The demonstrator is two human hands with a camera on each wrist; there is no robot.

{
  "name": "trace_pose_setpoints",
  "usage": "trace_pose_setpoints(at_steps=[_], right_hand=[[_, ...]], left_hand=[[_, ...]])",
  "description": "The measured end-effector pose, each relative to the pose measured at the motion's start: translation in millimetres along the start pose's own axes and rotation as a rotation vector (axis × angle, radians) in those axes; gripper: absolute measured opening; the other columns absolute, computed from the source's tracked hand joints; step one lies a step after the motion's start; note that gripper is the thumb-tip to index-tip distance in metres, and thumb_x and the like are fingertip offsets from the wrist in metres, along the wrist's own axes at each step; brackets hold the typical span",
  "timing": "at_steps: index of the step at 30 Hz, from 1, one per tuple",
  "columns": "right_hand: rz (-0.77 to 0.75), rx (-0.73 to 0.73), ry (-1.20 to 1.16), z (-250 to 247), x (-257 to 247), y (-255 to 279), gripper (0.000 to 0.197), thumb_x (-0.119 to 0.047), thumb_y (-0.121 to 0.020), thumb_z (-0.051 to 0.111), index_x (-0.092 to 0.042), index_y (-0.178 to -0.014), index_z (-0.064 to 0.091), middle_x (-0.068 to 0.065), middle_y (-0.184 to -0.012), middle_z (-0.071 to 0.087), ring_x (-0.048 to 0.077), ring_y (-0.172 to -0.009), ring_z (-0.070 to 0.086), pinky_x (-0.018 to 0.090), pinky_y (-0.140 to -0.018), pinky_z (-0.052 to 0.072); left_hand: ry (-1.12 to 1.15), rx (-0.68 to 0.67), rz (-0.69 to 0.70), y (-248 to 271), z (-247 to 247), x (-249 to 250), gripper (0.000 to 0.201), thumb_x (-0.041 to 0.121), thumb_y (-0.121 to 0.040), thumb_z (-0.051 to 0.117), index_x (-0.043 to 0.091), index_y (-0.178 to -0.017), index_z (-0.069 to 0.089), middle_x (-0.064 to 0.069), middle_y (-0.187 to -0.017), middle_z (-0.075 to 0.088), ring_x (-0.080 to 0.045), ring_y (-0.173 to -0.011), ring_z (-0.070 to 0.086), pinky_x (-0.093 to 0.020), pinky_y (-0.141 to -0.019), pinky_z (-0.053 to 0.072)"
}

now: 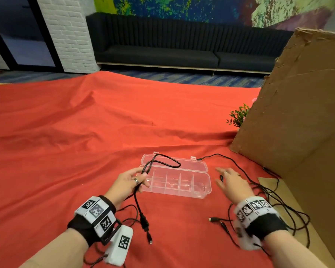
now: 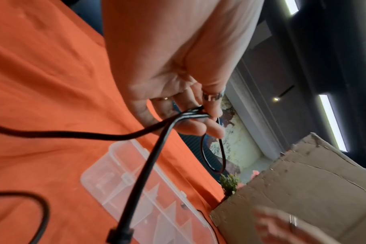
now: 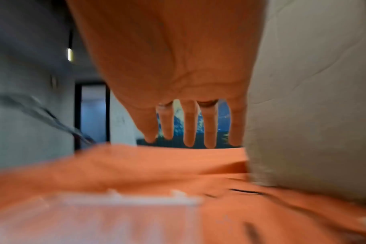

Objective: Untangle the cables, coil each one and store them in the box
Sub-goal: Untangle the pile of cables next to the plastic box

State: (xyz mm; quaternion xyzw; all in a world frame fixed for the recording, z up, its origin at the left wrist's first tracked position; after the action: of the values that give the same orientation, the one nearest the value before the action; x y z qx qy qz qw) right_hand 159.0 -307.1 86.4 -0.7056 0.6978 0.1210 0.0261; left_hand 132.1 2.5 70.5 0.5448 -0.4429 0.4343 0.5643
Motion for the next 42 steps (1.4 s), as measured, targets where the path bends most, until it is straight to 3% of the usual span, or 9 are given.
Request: trace_pose_setpoints(at_steps=[4,7,12,19,26,30,33,37,42], right_hand=[[-0.145,-0.158,-0.823,-17,-105,14,0.068,-0.048,-0.09,0.048,-0.03,-0.147,0.015,0.001,-0.142,0.036,0.018,-0.131,0.039,0.04,-0.107,0.037],[-0.156,-0.274,-1.082,-16,-135,21,0.038,-0.036,-0.09,0.056,-0.019,-0.123,0.048,-0.004,-0.114,0.057,0.014,-0.104,0.058,0.038,-0.085,0.051],[-0.164,-0.073,-1.159,-22,-129,19,0.028,-0.024,-0.094,0.051,-0.013,-0.069,0.049,-0.004,-0.061,0.044,0.003,-0.057,0.046,0.029,-0.072,0.047],[0.034,-0.011,-1.765,-45,-76,15,0.035,-0.023,-0.101,0.033,-0.015,-0.066,0.036,-0.007,-0.047,0.034,0.009,-0.043,0.04,0.028,-0.054,0.05],[0.32,0.397,-1.273,-49,31,4,0.044,-0.036,-0.101,0.029,-0.015,-0.063,0.036,-0.009,-0.04,0.025,0.009,-0.034,0.025,0.018,-0.039,0.025],[0.407,0.361,-0.782,-35,58,8,0.046,-0.041,-0.091,0.031,-0.005,-0.071,0.051,0.023,-0.08,0.056,0.033,-0.069,0.052,0.033,-0.063,0.035],[0.509,0.197,-0.551,-18,64,14,0.037,-0.033,-0.097,0.039,-0.002,-0.115,0.05,0.026,-0.128,0.044,0.039,-0.113,0.047,0.042,-0.096,0.034],[0.116,0.32,-0.409,-21,-7,30,0.04,-0.036,-0.092,0.05,-0.018,-0.128,0.045,0.008,-0.129,0.045,0.028,-0.12,0.046,0.048,-0.102,0.035],[-0.377,-0.115,-0.514,-13,-107,48,0.014,-0.038,-0.093,0.049,-0.027,-0.095,0.057,-0.012,-0.086,0.058,-0.009,-0.079,0.051,0.016,-0.077,0.038]], left_hand=[[-0.089,-0.148,0.079,11,27,25,0.018,0.009,-0.089,0.058,0.019,-0.103,0.063,-0.004,-0.066,0.069,-0.01,-0.047,0.051,-0.015,-0.054,0.045],[-0.136,-0.228,0.145,18,37,35,0.01,0.008,-0.088,0.06,0.012,-0.097,0.062,-0.004,-0.067,0.07,-0.01,-0.049,0.051,-0.017,-0.059,0.047],[-0.235,-0.295,0.155,19,31,26,0.015,0.012,-0.084,0.066,0.012,-0.076,0.054,0.003,-0.066,0.068,-0.012,-0.056,0.054,-0.02,-0.063,0.047],[-0.568,-0.276,0.164,8,-7,1,0.026,0.047,-0.079,0.063,0.025,-0.067,0.058,0.007,-0.079,0.055,0.003,-0.073,0.052,-0.007,-0.071,0.036],[-0.434,-0.274,0.015,11,-31,-18,0.033,0.012,-0.09,0.057,0.015,-0.063,0.039,0.008,-0.044,0.043,0.001,-0.044,0.039,-0.014,-0.051,0.033],[-0.364,-0.239,0.017,5,-30,-15,0.029,0.028,-0.093,0.052,0.017,-0.067,0.049,0.01,-0.045,0.038,-0.006,-0.046,0.032,-0.025,-0.053,0.027],[-0.395,-0.222,0.068,6,-22,2,0.027,0.031,-0.095,0.048,0.022,-0.071,0.058,0.012,-0.045,0.034,-0.005,-0.046,0.027,-0.023,-0.051,0.023],[-0.488,-0.263,0.191,14,12,27,0.022,0.026,-0.095,0.049,0.016,-0.08,0.06,0.012,-0.059,0.048,0.002,-0.051,0.039,-0.014,-0.056,0.032],[-0.491,-0.388,0.252,19,48,34,0.009,0.027,-0.088,0.062,0.022,-0.08,0.063,0.013,-0.059,0.047,-0.004,-0.059,0.04,-0.016,-0.058,0.032]])
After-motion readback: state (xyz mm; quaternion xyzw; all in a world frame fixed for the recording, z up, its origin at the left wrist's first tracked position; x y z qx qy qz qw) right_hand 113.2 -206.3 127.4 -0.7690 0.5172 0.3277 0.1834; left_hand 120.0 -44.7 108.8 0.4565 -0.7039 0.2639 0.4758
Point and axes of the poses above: each hand's wrist, its own y-axis away from the middle knuckle, its own z-axis out of the palm, x = y × z, the point moved 4 cm from there along -y, towards the middle knuckle
